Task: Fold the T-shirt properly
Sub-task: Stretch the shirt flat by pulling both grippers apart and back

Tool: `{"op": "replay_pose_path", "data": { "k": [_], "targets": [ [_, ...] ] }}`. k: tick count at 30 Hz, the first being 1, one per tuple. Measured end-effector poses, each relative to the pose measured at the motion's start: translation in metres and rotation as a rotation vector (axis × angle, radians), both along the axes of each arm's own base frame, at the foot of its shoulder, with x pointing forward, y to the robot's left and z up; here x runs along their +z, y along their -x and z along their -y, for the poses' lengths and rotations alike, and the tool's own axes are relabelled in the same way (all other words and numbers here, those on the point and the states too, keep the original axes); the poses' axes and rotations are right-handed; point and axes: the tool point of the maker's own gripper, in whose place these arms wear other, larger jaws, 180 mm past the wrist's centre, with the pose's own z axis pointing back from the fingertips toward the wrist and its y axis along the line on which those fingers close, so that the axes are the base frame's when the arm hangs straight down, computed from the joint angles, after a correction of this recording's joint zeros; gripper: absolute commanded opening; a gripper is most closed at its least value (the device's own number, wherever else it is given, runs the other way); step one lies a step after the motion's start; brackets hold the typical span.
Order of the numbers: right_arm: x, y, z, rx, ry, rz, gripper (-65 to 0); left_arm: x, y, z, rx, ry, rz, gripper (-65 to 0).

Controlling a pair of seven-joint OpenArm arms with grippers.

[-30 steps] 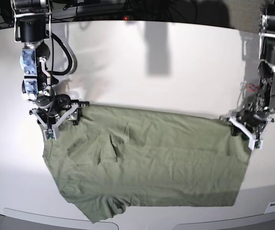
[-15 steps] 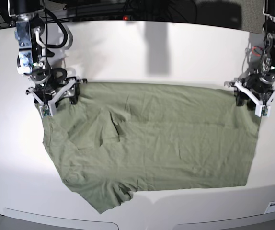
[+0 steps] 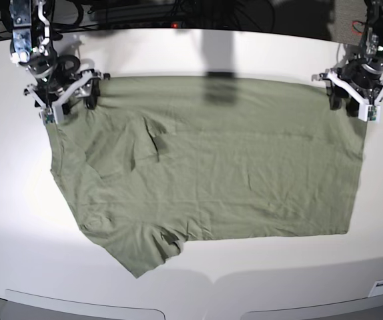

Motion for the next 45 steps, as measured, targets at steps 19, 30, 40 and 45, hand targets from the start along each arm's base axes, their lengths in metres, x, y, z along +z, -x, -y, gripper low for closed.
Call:
{"op": "replay_pose_path", "data": {
  "k": [19,30,40,45],
  "targets": [
    [-0.001,0.068,-0.002,0.014,0.003,-0.089,-26.0,-0.002,0.059,0.014,-0.017,0.014,-0.049,-37.1],
    [0.012,0.076,0.028,-0.044,0.061,-0.105,-26.0,-0.003,0.070,0.014,-0.025,0.005,-0.052,-37.1],
    [0.016,0.067,0.032,-0.052,0.071,-0.085,-26.0,0.001,0.069,0.018,-0.046,-0.003,-0.073,-37.1],
    [0.018,0.059,0.034,-0.052,0.084,-0.074,-26.0,0.006,0.072,0.025,-0.073,-0.014,-0.104,-37.1]
  ]
}}
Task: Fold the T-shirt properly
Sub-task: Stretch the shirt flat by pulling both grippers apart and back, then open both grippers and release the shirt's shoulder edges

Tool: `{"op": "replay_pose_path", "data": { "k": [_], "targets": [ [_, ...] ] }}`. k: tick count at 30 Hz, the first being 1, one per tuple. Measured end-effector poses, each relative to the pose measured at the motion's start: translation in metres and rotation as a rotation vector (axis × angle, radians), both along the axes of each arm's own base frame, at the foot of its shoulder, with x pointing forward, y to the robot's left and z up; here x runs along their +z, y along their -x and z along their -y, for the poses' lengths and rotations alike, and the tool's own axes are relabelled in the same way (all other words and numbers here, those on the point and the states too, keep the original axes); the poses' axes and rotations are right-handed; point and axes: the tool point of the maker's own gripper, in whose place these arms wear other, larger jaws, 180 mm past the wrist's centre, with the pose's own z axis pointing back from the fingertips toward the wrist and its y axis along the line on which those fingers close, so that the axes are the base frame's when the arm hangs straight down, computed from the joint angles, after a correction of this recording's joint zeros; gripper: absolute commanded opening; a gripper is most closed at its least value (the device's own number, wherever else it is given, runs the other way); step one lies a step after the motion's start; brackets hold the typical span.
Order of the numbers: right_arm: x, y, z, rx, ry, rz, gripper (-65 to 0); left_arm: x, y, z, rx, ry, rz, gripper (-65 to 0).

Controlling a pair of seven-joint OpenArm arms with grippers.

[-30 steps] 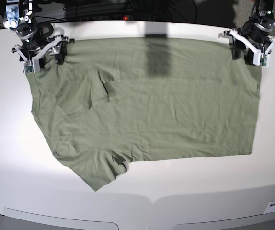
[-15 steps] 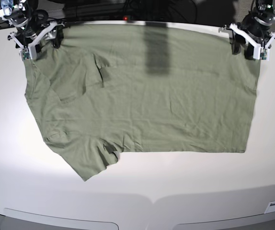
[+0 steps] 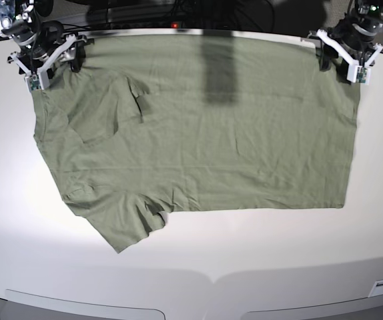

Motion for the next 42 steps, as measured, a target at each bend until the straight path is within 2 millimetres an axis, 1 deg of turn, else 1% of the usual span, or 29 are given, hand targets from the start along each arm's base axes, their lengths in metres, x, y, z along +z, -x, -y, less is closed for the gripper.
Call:
{"op": "replay_pose_path", "data": {
  "k": [8,12,17,20,22,25,28,33,36,38,39,42],
  "targets": [
    [0.000,0.000,0.000,0.001,0.003,0.001,-26.0,0.004,0.002,0.003,-0.019,-0.011,-0.027,-37.1],
    [0.005,-0.003,-0.001,0.008,0.013,0.001,-26.0,0.004,0.001,0.002,-0.029,-0.032,-0.022,-37.1],
    [0.007,-0.012,0.001,0.009,0.027,0.006,-26.0,0.014,-0.006,-0.008,0.002,-0.058,0.002,-37.1],
    [0.008,-0.012,0.001,0.013,0.036,0.007,-26.0,0.026,-0.010,-0.020,0.021,-0.087,0.023,-37.1],
    [0.011,-0.014,0.000,0.019,0.039,0.014,-26.0,0.036,-0.018,-0.026,0.030,-0.103,0.059,-37.1],
    [0.020,-0.021,-0.005,0.035,0.041,0.043,-26.0,0.054,-0.031,-0.030,0.038,-0.113,0.130,-37.1],
    [0.034,-0.035,-0.011,0.056,0.045,0.093,-26.0,0.069,-0.043,-0.034,0.043,-0.127,0.180,-37.1],
    [0.060,-0.062,-0.021,0.088,0.045,0.206,-26.0,0.092,-0.068,-0.028,0.033,-0.116,0.287,-37.1],
    [0.075,-0.077,-0.027,0.100,0.029,0.306,-26.0,0.107,-0.077,-0.025,0.028,-0.101,0.384,-37.1],
    [0.084,-0.085,-0.034,0.098,0.004,0.385,-26.0,0.108,-0.078,-0.024,0.032,-0.095,0.398,-37.1],
    [0.086,-0.086,-0.036,0.095,-0.006,0.403,-26.0,0.108,-0.078,-0.023,0.037,-0.091,0.398,-37.1],
    [0.083,-0.085,-0.042,0.070,-0.032,0.411,-26.0,0.105,-0.076,-0.018,0.061,-0.069,0.396,-37.1]
  ]
}}
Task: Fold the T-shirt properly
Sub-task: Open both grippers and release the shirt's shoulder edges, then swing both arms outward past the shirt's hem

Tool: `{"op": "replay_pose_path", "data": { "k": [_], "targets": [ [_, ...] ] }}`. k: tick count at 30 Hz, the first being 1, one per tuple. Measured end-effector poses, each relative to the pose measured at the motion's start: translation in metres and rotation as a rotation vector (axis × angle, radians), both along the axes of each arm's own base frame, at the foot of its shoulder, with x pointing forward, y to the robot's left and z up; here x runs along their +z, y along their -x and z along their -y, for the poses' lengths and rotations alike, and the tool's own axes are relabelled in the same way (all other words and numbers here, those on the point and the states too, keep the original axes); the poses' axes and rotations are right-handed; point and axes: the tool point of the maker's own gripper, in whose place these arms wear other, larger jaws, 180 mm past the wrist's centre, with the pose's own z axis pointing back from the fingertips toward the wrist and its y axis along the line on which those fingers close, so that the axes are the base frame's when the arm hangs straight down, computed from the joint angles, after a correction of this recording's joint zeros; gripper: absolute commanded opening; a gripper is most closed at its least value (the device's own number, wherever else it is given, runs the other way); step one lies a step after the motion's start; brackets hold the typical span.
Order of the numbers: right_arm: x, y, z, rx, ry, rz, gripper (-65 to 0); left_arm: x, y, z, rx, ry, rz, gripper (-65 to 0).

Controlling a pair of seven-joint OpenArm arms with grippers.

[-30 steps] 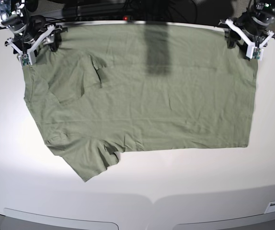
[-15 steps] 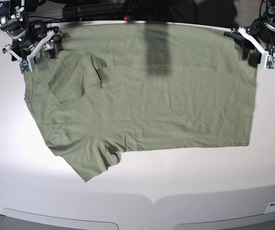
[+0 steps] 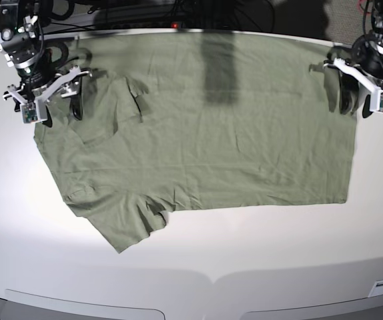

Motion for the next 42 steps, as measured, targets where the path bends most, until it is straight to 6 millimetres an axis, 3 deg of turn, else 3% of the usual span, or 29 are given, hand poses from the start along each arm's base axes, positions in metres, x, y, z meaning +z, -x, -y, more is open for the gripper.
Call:
{"op": "replay_pose_path", "data": {
  "k": [5,8,10,14,16,25,31,34,42],
  "targets": [
    [-0.007,0.000,-0.009,-0.039,-0.046,-0.018,-26.0,-0.003,0.002,0.006,0.023,0.031,0.000,-34.1],
    [-0.011,-0.001,-0.011,-0.051,-0.052,-0.046,-24.7,-0.003,0.002,0.006,0.022,0.027,0.001,-19.6],
    [-0.011,-0.002,-0.011,-0.052,-0.052,-0.048,-17.1,-0.002,0.001,0.006,0.021,0.025,0.009,-19.5],
    [-0.012,-0.002,-0.006,-0.048,0.000,-0.056,-17.3,0.028,-0.014,0.007,0.020,0.041,0.193,-19.5],
    [-0.012,-0.002,-0.005,-0.046,0.013,-0.053,-17.3,0.032,-0.016,0.007,0.024,0.059,0.215,-19.5],
    [0.012,-0.019,-0.012,-0.030,-0.032,0.099,-17.5,0.030,-0.015,0.008,0.032,0.081,0.201,-19.5],
    [0.007,-0.024,-0.011,-0.043,-0.041,0.049,-17.5,0.026,-0.018,0.009,0.042,0.087,0.176,-19.5],
    [0.005,-0.030,-0.011,-0.055,-0.043,0.020,-17.5,0.033,-0.033,0.009,0.044,0.085,0.198,-19.5],
    [0.036,-0.069,-0.040,0.052,-0.166,0.105,-17.5,0.083,-0.081,0.009,0.032,0.091,0.398,-19.5]
  ]
}}
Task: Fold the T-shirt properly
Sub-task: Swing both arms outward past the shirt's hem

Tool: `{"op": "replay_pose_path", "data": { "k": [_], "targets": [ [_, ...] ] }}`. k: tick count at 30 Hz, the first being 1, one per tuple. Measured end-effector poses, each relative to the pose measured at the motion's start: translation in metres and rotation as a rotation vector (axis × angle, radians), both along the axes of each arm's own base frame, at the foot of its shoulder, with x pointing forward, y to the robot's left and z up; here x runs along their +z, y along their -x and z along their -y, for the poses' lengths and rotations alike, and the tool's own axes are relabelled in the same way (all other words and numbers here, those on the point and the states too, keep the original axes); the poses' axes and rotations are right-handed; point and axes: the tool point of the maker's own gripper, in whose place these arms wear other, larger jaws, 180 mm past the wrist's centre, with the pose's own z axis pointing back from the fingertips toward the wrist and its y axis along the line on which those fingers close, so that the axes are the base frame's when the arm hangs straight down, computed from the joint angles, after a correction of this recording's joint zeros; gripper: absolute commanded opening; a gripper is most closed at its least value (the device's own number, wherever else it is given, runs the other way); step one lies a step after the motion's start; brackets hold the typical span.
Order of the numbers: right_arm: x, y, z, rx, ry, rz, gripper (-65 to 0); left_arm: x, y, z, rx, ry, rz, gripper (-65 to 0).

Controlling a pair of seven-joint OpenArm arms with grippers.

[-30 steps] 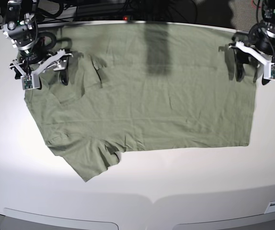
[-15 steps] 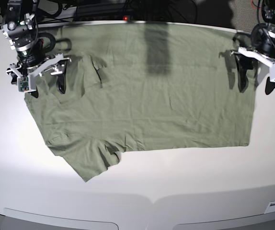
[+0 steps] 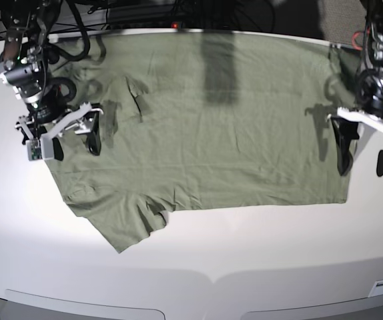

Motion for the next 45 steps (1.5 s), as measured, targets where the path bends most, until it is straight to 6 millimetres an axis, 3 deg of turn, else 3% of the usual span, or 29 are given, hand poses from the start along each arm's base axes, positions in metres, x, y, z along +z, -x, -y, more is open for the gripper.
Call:
{"op": "replay_pose_path", "data": {
  "k": [13,18,28,32,38,45],
  "targets": [
    [0.079,-0.065,-0.009,0.039,-0.033,0.249,-17.5,0.057,-0.056,-0.001,0.002,-0.006,0.120,-19.5],
    [0.106,-0.084,-0.028,0.092,-0.039,0.323,-17.5,0.088,-0.072,-0.001,0.003,-0.006,0.209,-19.5],
    [0.121,-0.089,-0.082,0.236,-0.082,0.399,-17.5,0.092,-0.075,-0.001,0.003,-0.007,0.213,-19.5],
    [0.123,-0.095,-0.098,0.285,-0.060,0.371,-17.5,0.103,-0.080,-0.001,0.003,-0.007,0.243,-19.5],
    [0.152,-0.111,-0.108,0.319,-0.027,0.418,-17.5,0.122,-0.091,-0.001,0.005,-0.009,0.272,-19.5],
    [0.175,-0.125,-0.101,0.296,0.042,0.476,-17.5,0.152,-0.105,-0.001,0.005,-0.010,0.322,-19.5]
  ]
}}
